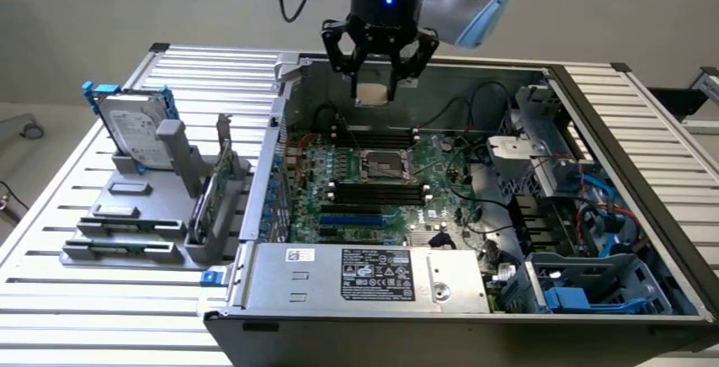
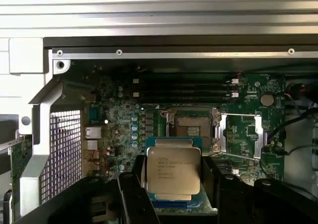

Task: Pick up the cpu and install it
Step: 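Pick up the cpu and move it towards the insertion slot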

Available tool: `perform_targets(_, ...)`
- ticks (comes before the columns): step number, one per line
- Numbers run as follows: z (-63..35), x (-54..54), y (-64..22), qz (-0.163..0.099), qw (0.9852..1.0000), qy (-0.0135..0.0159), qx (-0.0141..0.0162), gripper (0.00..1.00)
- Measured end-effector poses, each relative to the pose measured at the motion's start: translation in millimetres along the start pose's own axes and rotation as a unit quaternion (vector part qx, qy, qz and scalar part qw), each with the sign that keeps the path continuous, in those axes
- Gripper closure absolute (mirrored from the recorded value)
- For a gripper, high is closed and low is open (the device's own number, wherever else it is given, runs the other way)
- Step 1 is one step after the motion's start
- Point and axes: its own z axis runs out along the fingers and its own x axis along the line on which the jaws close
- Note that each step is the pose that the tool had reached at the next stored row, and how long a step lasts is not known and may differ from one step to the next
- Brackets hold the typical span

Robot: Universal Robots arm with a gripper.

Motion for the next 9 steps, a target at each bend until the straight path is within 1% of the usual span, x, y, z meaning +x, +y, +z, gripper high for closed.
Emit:
perform_targets(2, 3.5, -8.5, 1.8, 0.000, 1.0000, 0.0000, 0.0000, 0.45)
perform_targets(5, 8.8, -20.1, 2.3, 0.000, 1.0000, 0.0000, -0.0001, 0.45)
perform_targets(7, 12.2, -25.2, 2.1, 0.000, 1.0000, 0.0000, 0.0000, 0.45)
perform_targets(9, 15.8, -27.6, 1.9, 0.000, 1.0000, 0.0000, 0.0000, 0.45)
